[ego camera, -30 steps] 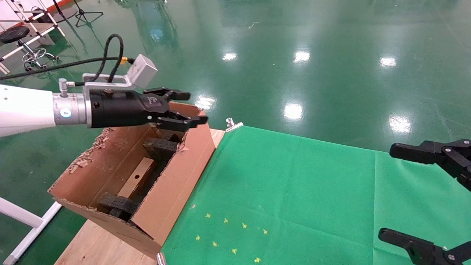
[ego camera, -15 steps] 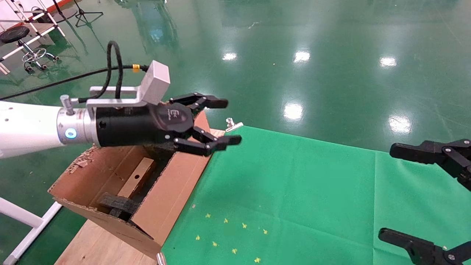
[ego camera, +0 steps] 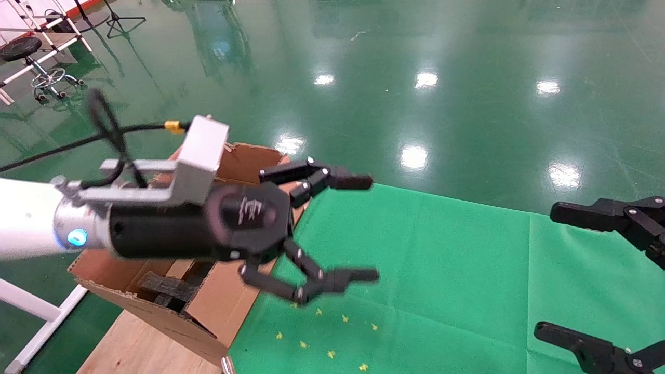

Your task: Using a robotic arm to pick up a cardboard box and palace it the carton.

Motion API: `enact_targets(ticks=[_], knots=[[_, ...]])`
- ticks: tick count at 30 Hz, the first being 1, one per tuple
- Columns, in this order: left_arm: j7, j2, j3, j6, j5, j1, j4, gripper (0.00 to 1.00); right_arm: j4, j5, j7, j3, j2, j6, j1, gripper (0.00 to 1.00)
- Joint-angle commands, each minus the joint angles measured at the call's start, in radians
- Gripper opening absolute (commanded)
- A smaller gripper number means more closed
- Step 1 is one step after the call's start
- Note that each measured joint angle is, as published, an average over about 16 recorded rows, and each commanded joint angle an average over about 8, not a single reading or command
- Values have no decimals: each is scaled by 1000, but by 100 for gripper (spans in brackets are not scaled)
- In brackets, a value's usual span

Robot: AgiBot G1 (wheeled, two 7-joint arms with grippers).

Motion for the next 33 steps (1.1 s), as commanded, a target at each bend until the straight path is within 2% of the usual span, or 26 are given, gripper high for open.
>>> enact_targets(ticks=[1, 8, 33], knots=[[4, -3, -16, 9, -31, 29, -38, 100, 0, 0, 0, 0, 0, 0, 0, 100], [10, -7, -44, 25, -84, 76, -101, 100, 0, 0, 0, 0, 0, 0, 0, 100], [7, -5, -29, 16, -56, 51, -67, 100, 0, 0, 0, 0, 0, 0, 0, 100]])
